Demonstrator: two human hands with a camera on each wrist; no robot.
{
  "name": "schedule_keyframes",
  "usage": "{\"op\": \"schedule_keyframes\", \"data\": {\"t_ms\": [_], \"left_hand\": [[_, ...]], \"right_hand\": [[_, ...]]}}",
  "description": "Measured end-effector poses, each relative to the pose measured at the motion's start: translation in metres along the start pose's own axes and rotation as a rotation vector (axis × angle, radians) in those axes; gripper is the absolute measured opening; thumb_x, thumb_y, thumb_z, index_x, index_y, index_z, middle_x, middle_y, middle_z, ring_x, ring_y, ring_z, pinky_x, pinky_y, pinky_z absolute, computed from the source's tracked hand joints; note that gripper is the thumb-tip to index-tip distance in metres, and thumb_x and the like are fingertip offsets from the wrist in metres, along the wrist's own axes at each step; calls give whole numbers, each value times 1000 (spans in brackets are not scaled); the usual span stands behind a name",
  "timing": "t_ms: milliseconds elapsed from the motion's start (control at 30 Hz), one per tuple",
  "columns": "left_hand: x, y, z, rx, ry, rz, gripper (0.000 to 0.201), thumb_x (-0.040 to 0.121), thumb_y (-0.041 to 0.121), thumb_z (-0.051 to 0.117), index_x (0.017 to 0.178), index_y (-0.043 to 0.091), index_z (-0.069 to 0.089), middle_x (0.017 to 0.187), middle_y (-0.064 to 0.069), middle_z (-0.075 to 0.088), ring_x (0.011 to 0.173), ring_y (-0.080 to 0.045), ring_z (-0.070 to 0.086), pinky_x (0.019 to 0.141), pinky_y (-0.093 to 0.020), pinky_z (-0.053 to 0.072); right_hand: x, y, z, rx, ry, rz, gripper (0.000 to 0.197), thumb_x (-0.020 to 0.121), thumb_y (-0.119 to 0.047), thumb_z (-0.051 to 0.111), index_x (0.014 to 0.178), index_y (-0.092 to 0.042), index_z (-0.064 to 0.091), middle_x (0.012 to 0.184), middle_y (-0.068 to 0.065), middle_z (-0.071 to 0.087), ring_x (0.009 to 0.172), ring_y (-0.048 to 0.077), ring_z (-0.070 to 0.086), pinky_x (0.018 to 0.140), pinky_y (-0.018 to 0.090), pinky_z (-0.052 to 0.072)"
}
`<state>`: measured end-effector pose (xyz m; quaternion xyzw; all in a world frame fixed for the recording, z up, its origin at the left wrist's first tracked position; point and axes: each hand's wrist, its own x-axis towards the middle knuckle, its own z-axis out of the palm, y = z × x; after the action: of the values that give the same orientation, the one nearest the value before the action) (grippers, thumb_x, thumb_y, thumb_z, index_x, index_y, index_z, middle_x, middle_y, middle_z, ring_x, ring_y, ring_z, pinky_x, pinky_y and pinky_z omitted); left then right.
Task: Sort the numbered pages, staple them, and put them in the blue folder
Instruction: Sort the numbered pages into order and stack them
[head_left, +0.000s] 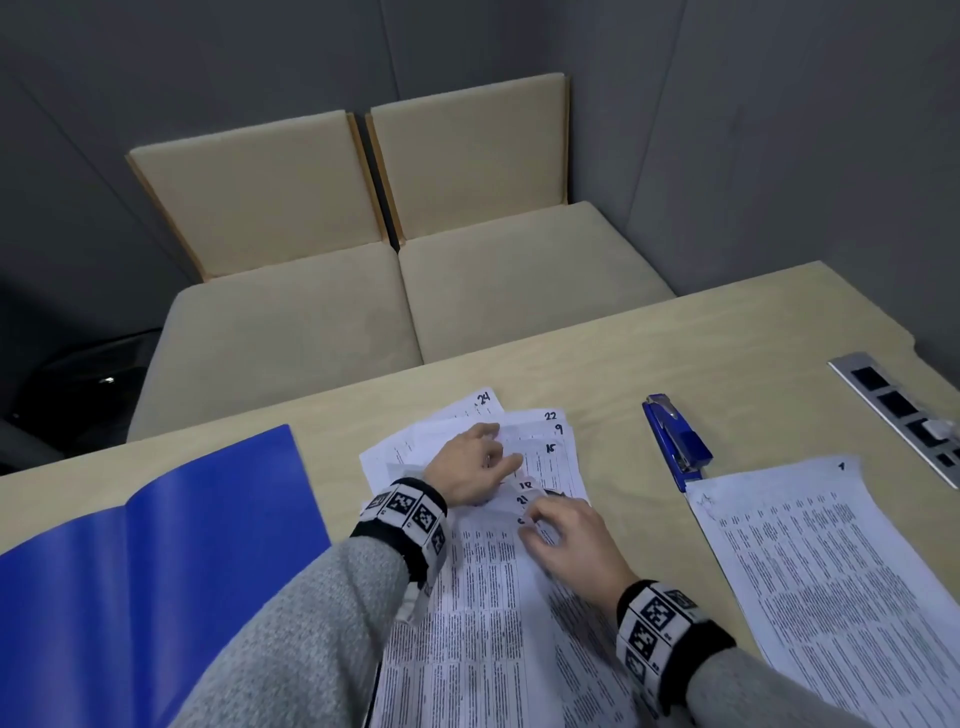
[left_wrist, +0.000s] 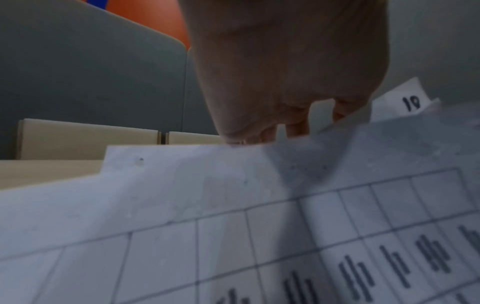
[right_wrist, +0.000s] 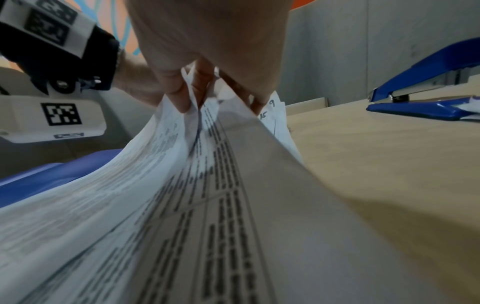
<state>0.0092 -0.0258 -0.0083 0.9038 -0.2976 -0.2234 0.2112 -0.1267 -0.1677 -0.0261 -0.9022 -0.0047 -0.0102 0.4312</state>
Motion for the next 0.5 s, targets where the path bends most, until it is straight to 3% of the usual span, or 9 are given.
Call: {"op": "schedule_keyframes", "data": {"t_ms": [67, 133, 200, 267, 333, 400, 433, 500], "left_hand": [[5, 1, 1, 15, -9, -21, 49, 94, 46, 44, 67, 8, 57, 129, -10, 54, 113, -20, 52, 92, -31, 39], [5, 0, 4, 35, 60, 8, 49, 95, 44, 41, 68, 6, 56, 101, -10, 61, 89, -21, 56, 82, -33, 42], [2, 1, 7, 19, 187, 26, 38, 97, 36, 42, 73, 8, 52, 78, -5, 57, 69, -21, 50, 67, -32, 39], [-1, 2, 8, -61, 314, 2, 22, 98, 28, 41, 82, 14, 43, 66, 0, 55, 59, -23, 51, 58, -33, 38], [-1, 4, 7, -165, 315, -57, 8, 98, 26, 40, 99, 18, 42, 69, 2, 59, 60, -22, 58, 59, -33, 43], [6, 3, 6, -124, 231, -108, 29, 96, 26, 43, 125, 20, 42, 99, -4, 57, 77, -24, 63, 73, -34, 48], [10, 3, 5, -68, 172, -138, 39, 95, 26, 44, 133, 21, 40, 112, -8, 50, 85, -26, 62, 79, -36, 48], [16, 2, 3, 20, 115, -160, 42, 93, 27, 46, 134, 21, 46, 119, -11, 43, 92, -28, 60, 85, -37, 49]], "right_hand": [[2, 1, 0, 2, 4, -2, 10, 84, -24, 61, 76, -19, 60, 76, -13, 61, 76, 6, 53, 76, 20, 38], [3, 4, 2, 3, -1, 2, 10, 85, -26, 61, 76, -20, 59, 76, -13, 61, 76, 5, 53, 79, 19, 38], [3, 6, 3, -1, -6, 10, 11, 85, -26, 60, 75, -20, 58, 74, -14, 60, 76, 4, 52, 81, 18, 38], [3, 6, 5, -7, -10, 20, 11, 85, -26, 60, 76, -20, 59, 75, -12, 60, 78, 6, 51, 78, 16, 36], [4, 5, 6, -1, -14, 31, 10, 85, -24, 61, 77, -19, 61, 75, -9, 61, 81, 8, 50, 75, 10, 33], [5, 3, 7, 16, -31, 30, 10, 86, -24, 61, 78, -18, 62, 76, -9, 63, 81, 9, 52, 77, 6, 31], [6, 3, 7, 25, -39, 19, 11, 87, -25, 61, 77, -18, 61, 77, -9, 63, 81, 10, 53, 80, 7, 32], [7, 3, 8, 26, -52, 10, 13, 87, -27, 59, 77, -19, 60, 77, -11, 63, 81, 12, 55, 82, 18, 38]]}}
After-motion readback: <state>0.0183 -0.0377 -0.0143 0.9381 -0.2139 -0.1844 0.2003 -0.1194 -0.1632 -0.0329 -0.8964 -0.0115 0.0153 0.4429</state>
